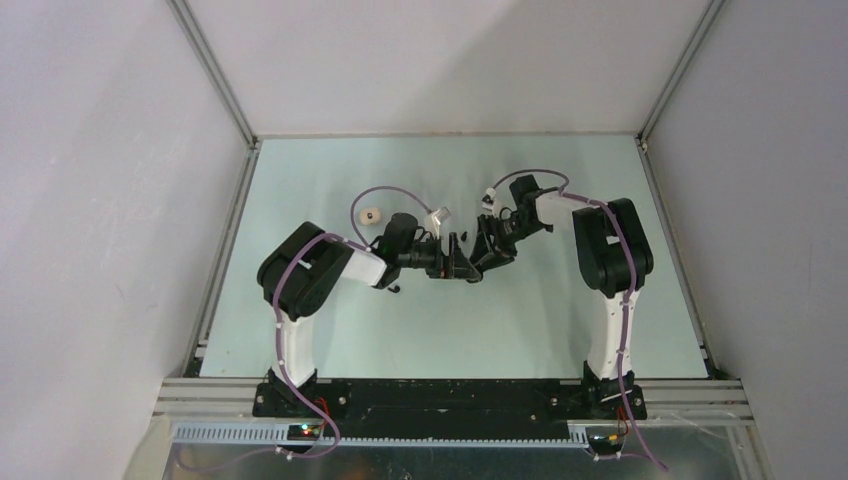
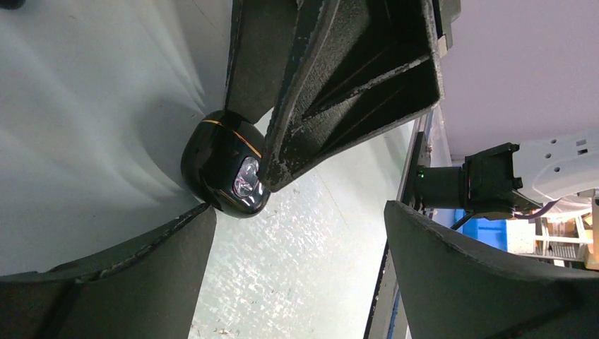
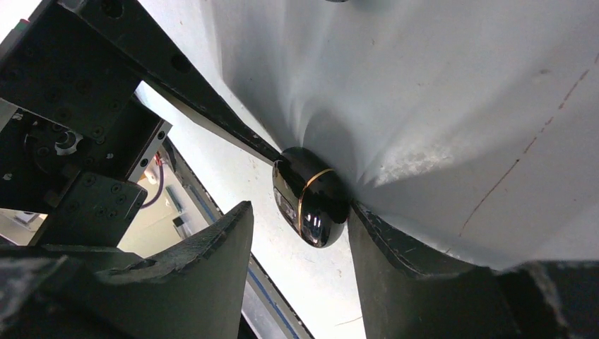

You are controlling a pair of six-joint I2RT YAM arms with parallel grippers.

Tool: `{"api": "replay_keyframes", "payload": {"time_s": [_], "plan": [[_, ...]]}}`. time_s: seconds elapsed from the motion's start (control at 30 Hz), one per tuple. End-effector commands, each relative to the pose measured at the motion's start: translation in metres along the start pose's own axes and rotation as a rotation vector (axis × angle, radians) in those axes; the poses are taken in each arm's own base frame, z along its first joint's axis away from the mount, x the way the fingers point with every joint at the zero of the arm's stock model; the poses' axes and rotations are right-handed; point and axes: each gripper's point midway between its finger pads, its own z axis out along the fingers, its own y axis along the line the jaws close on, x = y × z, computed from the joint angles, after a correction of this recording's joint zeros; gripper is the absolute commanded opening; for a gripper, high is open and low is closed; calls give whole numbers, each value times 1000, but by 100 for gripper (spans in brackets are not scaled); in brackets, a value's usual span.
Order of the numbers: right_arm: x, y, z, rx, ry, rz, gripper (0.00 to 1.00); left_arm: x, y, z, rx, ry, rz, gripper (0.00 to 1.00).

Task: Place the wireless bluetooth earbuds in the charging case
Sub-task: Pick up the charging case at the center of the board.

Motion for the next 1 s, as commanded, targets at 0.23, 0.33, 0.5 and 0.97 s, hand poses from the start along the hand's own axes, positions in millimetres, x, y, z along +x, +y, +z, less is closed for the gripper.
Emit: {"api": "replay_keyframes", "payload": {"time_s": [0.23, 0.33, 0.5, 0.97], "plan": [[5, 12, 3, -145, 10, 23, 49, -11, -7, 7, 29, -18, 53, 95], [5, 16, -4, -189, -8, 21, 47, -10, -9, 7, 32, -17, 51, 95], [9, 27, -8, -252, -8, -4, 45, -8, -11, 9, 37, -8, 49, 95], [3, 16, -7, -103, -58, -75, 44, -14, -9, 8, 12, -40, 54, 95]]}}
